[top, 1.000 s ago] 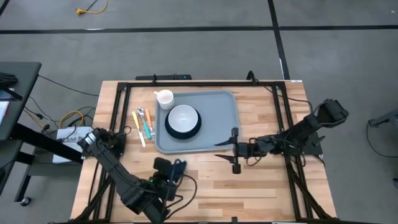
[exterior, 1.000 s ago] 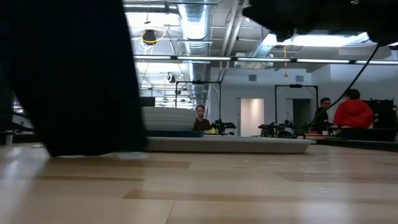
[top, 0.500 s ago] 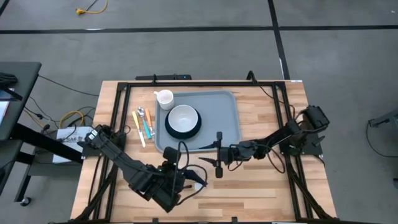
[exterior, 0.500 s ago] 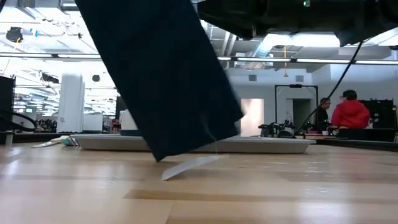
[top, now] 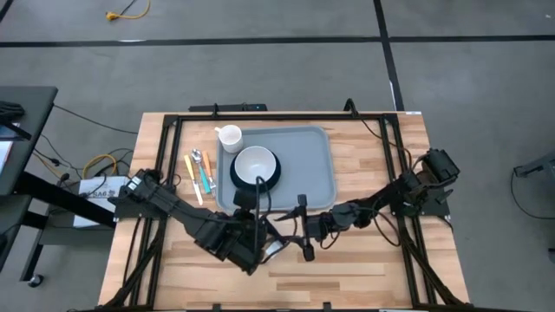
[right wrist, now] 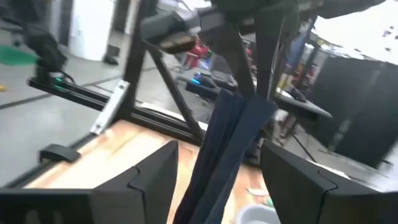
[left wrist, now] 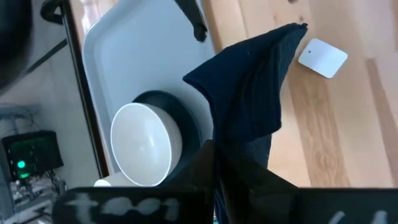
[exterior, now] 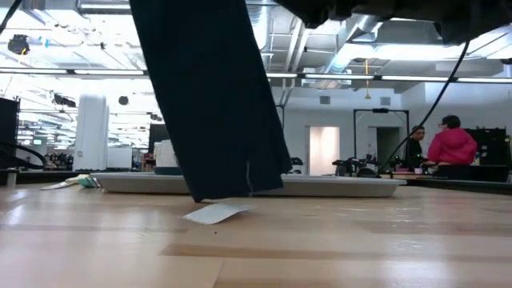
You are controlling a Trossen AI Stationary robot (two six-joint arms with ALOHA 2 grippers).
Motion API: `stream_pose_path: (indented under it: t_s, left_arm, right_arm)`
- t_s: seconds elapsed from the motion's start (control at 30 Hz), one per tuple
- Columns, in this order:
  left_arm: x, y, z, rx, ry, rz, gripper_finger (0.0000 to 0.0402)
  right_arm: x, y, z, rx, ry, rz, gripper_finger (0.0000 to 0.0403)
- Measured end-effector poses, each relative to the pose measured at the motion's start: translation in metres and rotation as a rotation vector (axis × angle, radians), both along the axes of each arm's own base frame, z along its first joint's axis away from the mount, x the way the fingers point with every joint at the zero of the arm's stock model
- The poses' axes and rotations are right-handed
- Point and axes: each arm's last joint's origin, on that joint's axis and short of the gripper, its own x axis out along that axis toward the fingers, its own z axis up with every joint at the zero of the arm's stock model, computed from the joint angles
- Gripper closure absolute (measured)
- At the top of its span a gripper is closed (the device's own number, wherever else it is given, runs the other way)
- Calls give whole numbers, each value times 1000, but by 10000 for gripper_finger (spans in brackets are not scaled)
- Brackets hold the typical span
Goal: Set up tray
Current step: Put the black napkin on the gray tray to the right of the black plate
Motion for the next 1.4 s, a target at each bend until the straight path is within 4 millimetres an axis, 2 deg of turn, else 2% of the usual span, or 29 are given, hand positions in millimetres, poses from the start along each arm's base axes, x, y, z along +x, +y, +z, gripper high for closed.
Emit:
stream_pose_path:
  t_s: [0.27,0.77,1.03,1.4]
  left_arm:
    - [7,13,0,-3,-4,48,401]
    - [18,28,1,4,-87,132,401]
    - [32,25,4,-99,-202,135,401]
    - [32,24,4,-153,-187,140,401]
  right_arm:
    - [4,-8,-1,54,19,-26,149]
    - [8,-22,-6,79,71,-69,147]
    - [10,-26,-6,82,67,-83,147]
    - [10,-26,-3,93,39,-84,148]
